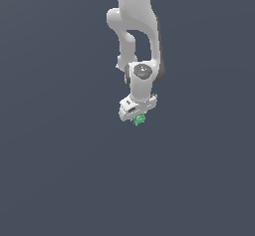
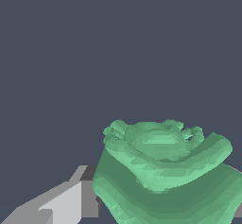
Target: Pick up the object and move it to a goal position.
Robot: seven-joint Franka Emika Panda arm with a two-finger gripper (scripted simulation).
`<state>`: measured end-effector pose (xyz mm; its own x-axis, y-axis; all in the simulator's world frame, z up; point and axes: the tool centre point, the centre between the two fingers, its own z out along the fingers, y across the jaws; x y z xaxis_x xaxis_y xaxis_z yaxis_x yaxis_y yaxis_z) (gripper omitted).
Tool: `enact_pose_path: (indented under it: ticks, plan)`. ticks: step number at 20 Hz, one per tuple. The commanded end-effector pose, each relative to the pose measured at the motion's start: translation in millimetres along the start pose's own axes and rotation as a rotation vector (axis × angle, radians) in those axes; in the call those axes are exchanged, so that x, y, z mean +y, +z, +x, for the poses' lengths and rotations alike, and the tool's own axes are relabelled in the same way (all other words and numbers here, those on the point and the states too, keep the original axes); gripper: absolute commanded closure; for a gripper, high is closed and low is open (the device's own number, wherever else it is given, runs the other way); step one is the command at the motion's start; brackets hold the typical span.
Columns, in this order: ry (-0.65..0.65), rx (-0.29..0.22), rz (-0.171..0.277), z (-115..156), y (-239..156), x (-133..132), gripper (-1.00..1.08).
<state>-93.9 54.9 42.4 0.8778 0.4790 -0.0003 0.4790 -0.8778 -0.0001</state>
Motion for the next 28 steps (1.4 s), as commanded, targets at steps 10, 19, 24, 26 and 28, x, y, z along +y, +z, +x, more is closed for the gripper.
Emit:
enact_pose_path:
  ticks: [10,19,24,26,28]
  plan:
    - [0.0,0.0,-0.001,0,0,0,1.08]
    - [0.0,0.0,-0.001,-13,-12,22,1.08]
    - [0.0,0.0,-0.001,-30,-28,51,1.08]
    - [0.0,0.001,0.0,-38,-36,66,1.08]
    - [0.0,0.001,0.0,-48,-45,83,1.08]
